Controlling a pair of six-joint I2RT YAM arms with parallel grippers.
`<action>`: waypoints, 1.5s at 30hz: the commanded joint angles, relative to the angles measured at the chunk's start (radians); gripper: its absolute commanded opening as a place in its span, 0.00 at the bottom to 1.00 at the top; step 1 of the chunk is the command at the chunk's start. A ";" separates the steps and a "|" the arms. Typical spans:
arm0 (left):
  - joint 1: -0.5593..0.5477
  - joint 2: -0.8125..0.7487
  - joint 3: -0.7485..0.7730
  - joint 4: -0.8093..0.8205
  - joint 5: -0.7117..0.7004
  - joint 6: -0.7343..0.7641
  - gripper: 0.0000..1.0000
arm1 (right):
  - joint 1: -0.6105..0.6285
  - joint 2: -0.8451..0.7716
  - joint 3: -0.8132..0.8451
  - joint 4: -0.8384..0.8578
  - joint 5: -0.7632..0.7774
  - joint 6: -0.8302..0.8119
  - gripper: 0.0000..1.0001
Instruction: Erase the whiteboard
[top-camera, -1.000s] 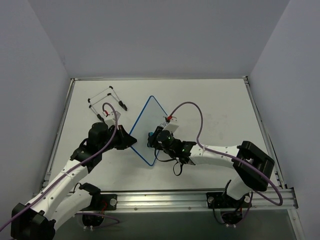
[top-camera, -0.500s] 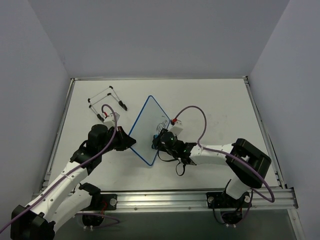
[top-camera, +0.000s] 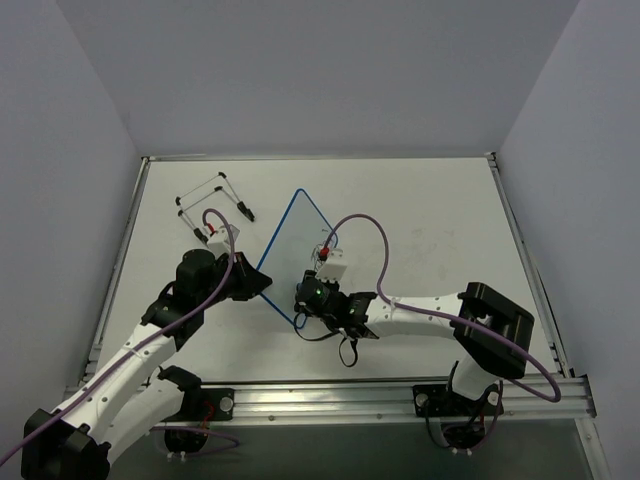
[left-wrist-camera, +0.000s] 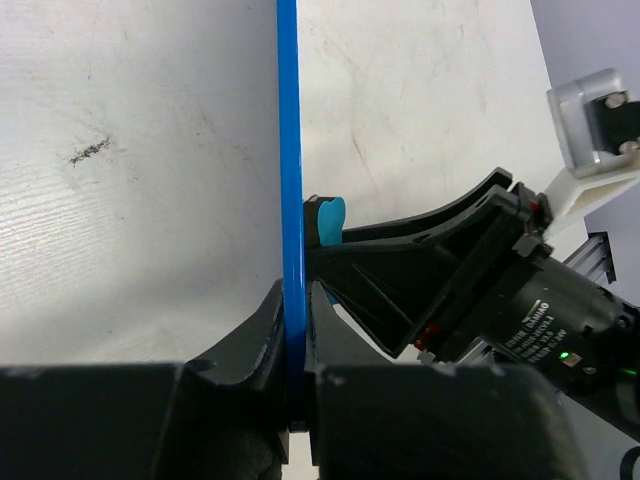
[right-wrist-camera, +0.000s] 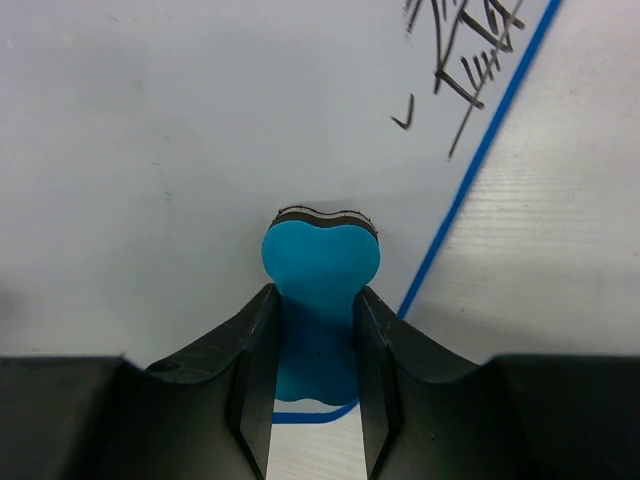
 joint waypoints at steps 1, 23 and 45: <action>-0.022 -0.018 0.008 0.189 0.194 -0.107 0.02 | 0.002 -0.011 0.091 0.104 0.002 -0.001 0.00; -0.021 -0.026 -0.003 0.184 0.248 -0.112 0.02 | -0.324 0.119 0.057 0.208 -0.243 -0.255 0.00; -0.019 -0.024 -0.008 0.173 0.264 -0.101 0.02 | -0.432 0.337 0.092 0.194 -0.391 -0.231 0.00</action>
